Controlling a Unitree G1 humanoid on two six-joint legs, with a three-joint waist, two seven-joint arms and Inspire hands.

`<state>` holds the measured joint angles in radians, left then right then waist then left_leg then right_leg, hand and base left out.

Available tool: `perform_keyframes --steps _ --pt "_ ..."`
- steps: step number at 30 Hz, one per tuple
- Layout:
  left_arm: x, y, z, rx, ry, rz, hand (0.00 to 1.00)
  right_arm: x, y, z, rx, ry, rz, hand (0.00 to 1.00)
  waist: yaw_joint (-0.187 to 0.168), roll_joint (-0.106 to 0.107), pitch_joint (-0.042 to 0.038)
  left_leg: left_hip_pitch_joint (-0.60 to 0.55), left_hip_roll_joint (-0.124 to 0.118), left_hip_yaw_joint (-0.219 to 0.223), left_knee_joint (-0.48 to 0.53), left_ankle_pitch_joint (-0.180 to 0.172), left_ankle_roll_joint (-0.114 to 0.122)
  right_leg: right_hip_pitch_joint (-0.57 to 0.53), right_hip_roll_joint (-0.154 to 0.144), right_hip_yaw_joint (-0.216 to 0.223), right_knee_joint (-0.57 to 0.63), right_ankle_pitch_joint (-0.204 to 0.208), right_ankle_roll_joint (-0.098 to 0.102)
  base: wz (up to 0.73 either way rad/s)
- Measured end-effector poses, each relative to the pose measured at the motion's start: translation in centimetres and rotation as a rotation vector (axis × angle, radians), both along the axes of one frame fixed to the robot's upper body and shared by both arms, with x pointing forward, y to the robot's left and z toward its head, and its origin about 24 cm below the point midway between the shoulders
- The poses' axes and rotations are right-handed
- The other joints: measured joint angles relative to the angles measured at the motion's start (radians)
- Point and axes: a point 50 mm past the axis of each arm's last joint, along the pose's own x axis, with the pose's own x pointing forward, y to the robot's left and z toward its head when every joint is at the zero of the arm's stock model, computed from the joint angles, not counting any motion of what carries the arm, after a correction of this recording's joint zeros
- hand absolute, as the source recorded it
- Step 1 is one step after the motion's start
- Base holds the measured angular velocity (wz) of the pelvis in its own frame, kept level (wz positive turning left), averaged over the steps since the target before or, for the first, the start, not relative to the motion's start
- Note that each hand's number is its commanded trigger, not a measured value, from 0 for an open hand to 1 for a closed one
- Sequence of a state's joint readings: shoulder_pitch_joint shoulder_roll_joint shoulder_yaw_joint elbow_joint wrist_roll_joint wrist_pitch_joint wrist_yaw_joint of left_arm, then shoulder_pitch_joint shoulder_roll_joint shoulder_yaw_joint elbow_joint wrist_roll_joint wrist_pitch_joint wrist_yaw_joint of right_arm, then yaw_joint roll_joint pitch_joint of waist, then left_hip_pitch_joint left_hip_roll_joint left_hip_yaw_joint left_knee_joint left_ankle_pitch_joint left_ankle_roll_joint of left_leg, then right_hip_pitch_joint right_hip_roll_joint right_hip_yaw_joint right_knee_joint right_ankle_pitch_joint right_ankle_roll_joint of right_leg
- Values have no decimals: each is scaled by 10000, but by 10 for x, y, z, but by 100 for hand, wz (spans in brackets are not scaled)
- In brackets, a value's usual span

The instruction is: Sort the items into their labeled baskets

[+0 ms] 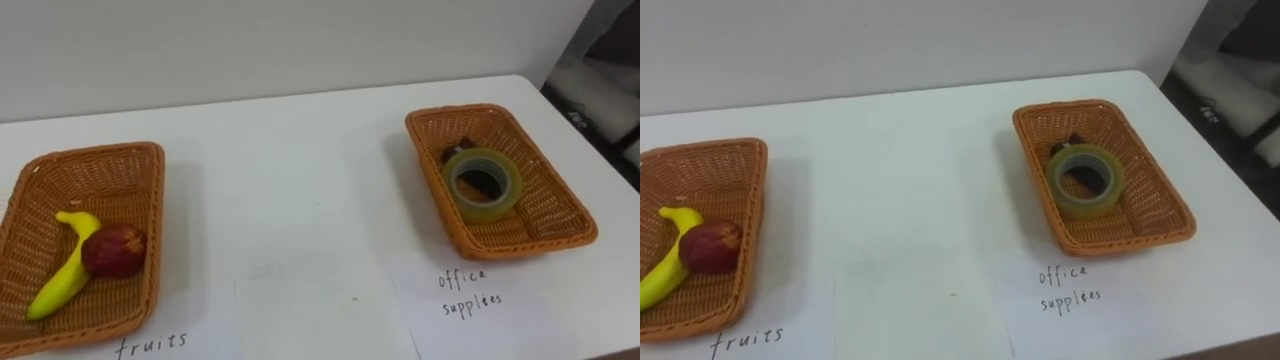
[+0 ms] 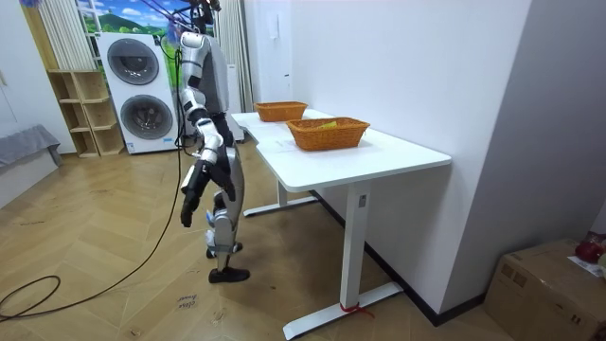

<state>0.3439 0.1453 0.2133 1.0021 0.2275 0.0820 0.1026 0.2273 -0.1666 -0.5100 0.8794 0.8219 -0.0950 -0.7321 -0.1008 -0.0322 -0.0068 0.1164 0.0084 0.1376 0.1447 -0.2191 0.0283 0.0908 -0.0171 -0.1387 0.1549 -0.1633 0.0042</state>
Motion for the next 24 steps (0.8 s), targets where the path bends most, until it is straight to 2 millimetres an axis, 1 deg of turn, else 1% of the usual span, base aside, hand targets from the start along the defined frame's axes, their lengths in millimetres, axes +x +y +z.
perform_keyframes --steps 2,4,5,6,7,8,9,10,11,13,14,16,17,18,19,21,24 --pt "-1 -2 -1 -69 19 21 0 -8 10 -10 539 369 541 0 44 19 0 9 13 0 2 -1 -1 -1 -2 -11 3 -2 0 0" --pt "-1 -5 -2 -247 51 27 0 -15 23 -21 1396 637 1431 0 199 40 4 12 15 -3 6 -1 0 -16 -10 -2 2 -5 5 0" --pt "-2 -6 -2 -310 69 26 0 -18 26 -23 1613 737 1734 0 246 41 4 17 16 -7 6 -1 1 12 -10 -2 -3 -6 6 3" --pt "-4 -7 -3 -423 176 48 0 -22 33 -28 2054 886 2391 0 267 23 13 60 0 -40 6 -1 1 86 -11 7 -33 -7 8 3" --pt "-8 -8 -4 -514 343 83 0 -24 40 -33 2557 1020 3194 0 347 17 17 145 10 -35 0 -8 -6 114 -7 4 -35 -22 11 0" --pt "-10 -9 -4 -551 411 99 0 -25 43 -35 2798 1125 3705 0 401 17 15 171 18 -35 5 -31 -11 125 -6 -4 -34 -47 16 0" --pt "-10 -10 -4 -615 450 106 0 -26 50 -39 3299 1227 4624 0 511 18 16 175 27 -37 49 -63 -14 143 -9 -11 -36 -82 16 0" --pt "-9 -11 -5 -694 444 40 0 -24 56 -41 3738 1402 5713 0 600 39 21 163 33 -45 72 -77 -10 145 -23 -51 -39 -91 21 3" --pt "-9 -11 -5 -718 478 -29 0 -22 58 -43 3905 1513 6352 0 628 44 22 164 30 -49 72 -77 -9 148 -29 -63 -39 -94 23 5" --pt "-8 -12 -5 -717 574 -387 0 -14 68 -46 4455 1857 8851 0 791 42 24 181 17 -98 95 -78 -5 215 -44 -133 -36 -95 24 8" --pt "-7 -13 -5 -721 609 -503 0 -12 70 -47 4543 1983 9417 0 827 42 24 182 17 -98 101 -81 -2 217 -45 -131 -32 -95 25 6" --pt "-4 -16 -6 -765 674 -829 0 2 77 -48 4594 2757 11792 0 1077 40 41 148 4 -103 104 -87 7 183 -61 -171 -42 -101 34 0" --pt "-2 -17 -7 -779 689 -938 0 5 79 -49 4575 2925 12331 0 1131 38 42 145 4 -109 103 -88 8 181 -63 -177 -41 -102 36 0" --pt "-1 -19 -8 -856 781 -1117 0 13 83 -49 4488 3211 13342 0 1267 51 47 144 3 -115 100 -93 14 183 -71 -193 -44 -106 42 0" --pt "0 -21 -9 -897 811 -1213 0 17 85 -49 4415 3342 13765 0 1333 55 49 143 2 -116 99 -96 17 188 -73 -199 -50 -107 44 5" --pt "2 -25 -10 -1020 948 -1437 0 34 91 -49 4211 3532 14997 0 1377 60 54 149 -18 -195 92 -102 26 244 -89 -285 -75 -115 59 11" --pt "2 -28 -11 -1061 1165 -1663 0 48 97 -48 3918 3605 15920 0 1398 90 59 136 -30 -300 88 -110 30 314 -88 -326 -162 -115 63 11"
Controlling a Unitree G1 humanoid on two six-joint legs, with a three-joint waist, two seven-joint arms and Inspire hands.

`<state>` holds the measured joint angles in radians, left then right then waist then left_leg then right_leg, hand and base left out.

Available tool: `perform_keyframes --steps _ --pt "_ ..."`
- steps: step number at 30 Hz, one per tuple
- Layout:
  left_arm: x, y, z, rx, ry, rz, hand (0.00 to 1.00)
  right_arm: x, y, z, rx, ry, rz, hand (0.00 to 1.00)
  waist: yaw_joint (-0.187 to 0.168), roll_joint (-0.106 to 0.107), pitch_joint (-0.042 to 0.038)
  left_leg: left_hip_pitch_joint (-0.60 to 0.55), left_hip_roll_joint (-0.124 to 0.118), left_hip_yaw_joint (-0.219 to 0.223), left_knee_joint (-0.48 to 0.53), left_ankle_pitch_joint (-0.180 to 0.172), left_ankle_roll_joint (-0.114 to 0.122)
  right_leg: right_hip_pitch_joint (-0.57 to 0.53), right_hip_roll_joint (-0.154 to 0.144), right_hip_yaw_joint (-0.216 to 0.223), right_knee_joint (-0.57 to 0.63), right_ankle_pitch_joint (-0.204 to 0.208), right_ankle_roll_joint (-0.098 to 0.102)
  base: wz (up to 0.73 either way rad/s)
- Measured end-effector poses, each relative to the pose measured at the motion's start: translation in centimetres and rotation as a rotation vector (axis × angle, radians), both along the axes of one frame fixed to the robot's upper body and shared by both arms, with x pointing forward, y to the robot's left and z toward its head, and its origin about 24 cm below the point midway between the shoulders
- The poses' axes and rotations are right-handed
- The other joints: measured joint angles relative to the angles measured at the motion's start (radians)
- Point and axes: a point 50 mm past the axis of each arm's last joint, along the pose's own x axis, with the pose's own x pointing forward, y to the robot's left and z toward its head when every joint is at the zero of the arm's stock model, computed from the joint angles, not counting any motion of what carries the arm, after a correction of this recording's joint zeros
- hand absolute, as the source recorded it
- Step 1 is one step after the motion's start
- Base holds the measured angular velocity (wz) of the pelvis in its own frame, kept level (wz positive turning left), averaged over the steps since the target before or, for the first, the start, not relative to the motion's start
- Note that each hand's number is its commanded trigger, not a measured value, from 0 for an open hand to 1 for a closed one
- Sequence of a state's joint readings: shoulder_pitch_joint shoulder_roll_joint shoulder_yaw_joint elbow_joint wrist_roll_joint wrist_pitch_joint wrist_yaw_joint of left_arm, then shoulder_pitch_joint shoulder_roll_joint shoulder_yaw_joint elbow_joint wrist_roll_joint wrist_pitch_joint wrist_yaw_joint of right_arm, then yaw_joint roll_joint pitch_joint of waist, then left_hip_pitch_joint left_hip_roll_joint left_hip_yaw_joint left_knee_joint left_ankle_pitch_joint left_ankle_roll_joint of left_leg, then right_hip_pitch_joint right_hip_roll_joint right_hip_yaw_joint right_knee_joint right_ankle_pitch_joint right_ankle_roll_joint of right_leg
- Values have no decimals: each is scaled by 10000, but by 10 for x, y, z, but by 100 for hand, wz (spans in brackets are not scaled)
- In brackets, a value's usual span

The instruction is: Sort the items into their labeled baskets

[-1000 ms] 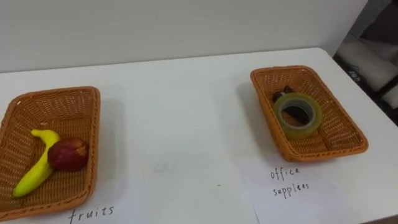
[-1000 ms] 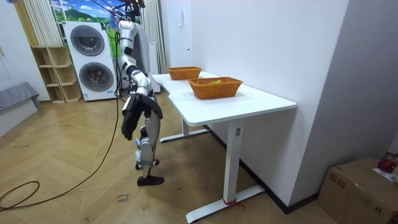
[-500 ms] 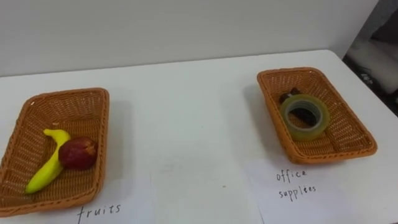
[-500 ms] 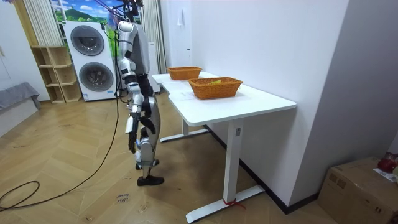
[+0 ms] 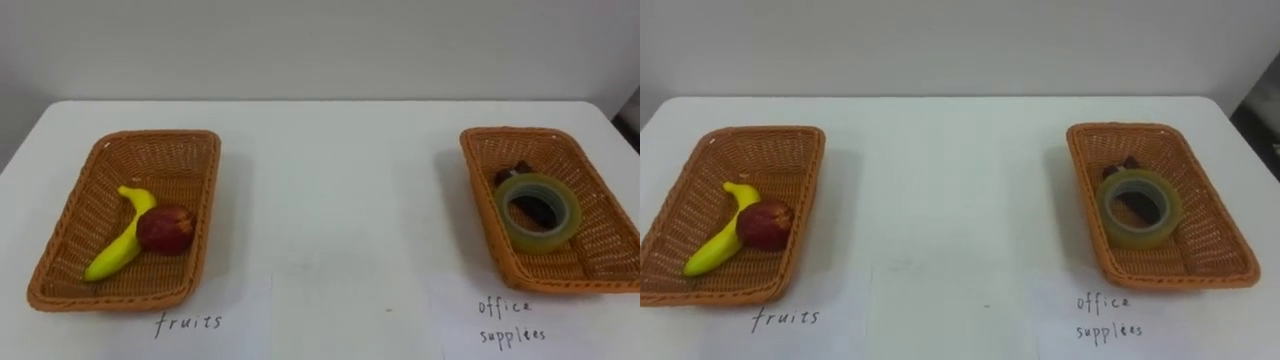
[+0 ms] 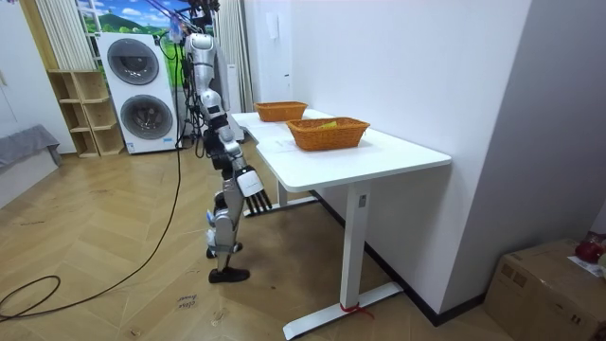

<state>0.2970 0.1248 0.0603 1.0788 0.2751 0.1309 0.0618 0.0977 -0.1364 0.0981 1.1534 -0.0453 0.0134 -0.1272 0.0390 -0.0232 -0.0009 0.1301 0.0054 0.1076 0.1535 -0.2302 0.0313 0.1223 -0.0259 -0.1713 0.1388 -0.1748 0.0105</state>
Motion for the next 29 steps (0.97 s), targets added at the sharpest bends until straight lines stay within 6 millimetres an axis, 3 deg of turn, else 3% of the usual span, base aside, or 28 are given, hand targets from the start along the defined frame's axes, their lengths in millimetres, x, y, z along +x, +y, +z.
perform_keyframes --steps 2,5,18,29 --pt "1 -1 0 -9 3 -65 0 3 3 0 32 -74 200 0 29 23 4 -30 2 -47 -2 -2 -3 39 0 -73 -6 0 0 10" --pt "2 -2 0 -27 -35 -74 0 4 5 0 10 -75 554 0 130 98 73 -73 4 -100 -2 -4 -7 52 0 -159 -8 0 0 6" --pt "20 -3 -1 -7 -202 -786 0 2 7 0 98 -237 630 0 157 107 95 -137 -25 -412 137 -32 -18 207 -12 -231 -18 1 -1 6" --pt "17 -6 -2 97 -13 -1402 0 -1 8 -1 475 -227 35 0 118 74 88 -130 -28 -393 172 -31 -17 230 -12 -241 -1 1 -2 0"
